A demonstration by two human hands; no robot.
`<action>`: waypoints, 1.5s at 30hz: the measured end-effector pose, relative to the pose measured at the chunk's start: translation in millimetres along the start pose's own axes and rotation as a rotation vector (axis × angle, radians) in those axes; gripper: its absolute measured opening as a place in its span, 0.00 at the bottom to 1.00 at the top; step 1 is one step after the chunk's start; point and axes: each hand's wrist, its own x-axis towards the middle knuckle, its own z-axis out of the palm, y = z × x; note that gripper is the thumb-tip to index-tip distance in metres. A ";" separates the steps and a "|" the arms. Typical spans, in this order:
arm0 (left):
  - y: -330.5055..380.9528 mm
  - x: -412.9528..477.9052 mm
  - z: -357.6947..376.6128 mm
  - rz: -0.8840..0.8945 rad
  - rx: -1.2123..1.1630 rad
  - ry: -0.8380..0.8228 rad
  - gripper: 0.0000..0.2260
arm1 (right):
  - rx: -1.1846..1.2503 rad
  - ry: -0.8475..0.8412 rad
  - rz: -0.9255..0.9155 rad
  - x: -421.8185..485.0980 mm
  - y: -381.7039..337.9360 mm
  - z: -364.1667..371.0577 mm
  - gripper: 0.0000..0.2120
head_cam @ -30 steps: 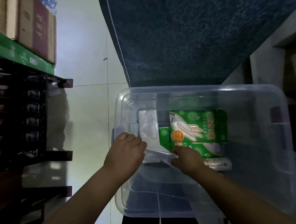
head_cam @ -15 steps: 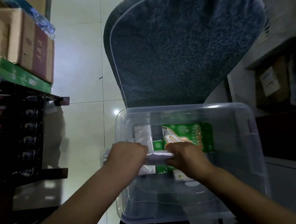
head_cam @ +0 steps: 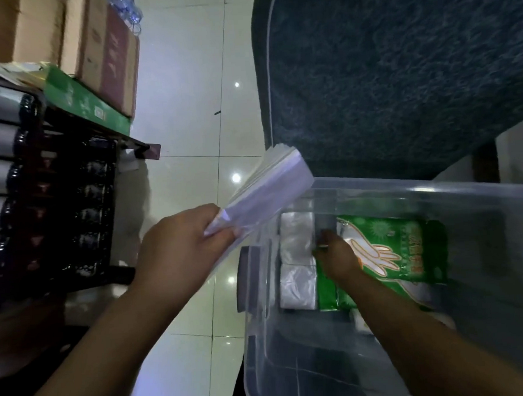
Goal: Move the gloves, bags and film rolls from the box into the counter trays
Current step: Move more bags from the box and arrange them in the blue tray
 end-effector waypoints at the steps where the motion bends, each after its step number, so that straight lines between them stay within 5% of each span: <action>1: -3.9 -0.2 4.0 -0.019 -0.073 0.015 0.15 | 0.048 0.015 0.032 8.9 -0.6 9.1 0.16; 9: -24.1 -8.7 11.2 -0.074 -0.175 0.025 0.13 | 0.113 -0.081 0.212 20.9 6.8 50.6 0.17; 14: -23.9 -15.8 11.4 -0.149 -0.229 0.014 0.14 | 0.092 -0.008 0.147 -11.2 -1.0 40.0 0.10; 20: 1.7 -27.0 4.5 -0.155 -0.283 -0.008 0.15 | 0.287 0.234 0.019 -63.0 -38.2 -24.9 0.05; 32: 108.7 -50.5 -45.2 -0.005 -0.371 -0.009 0.17 | 0.859 0.400 -0.215 -208.0 -107.8 -187.2 0.06; 37: 161.5 -68.1 -56.5 0.029 -0.569 -0.157 0.06 | 0.987 0.473 -0.292 -251.5 -129.6 -229.6 0.04; 45: 248.3 -102.2 -55.6 0.016 -1.017 -0.469 0.14 | 0.959 0.753 -0.273 -290.6 -141.9 -257.4 0.07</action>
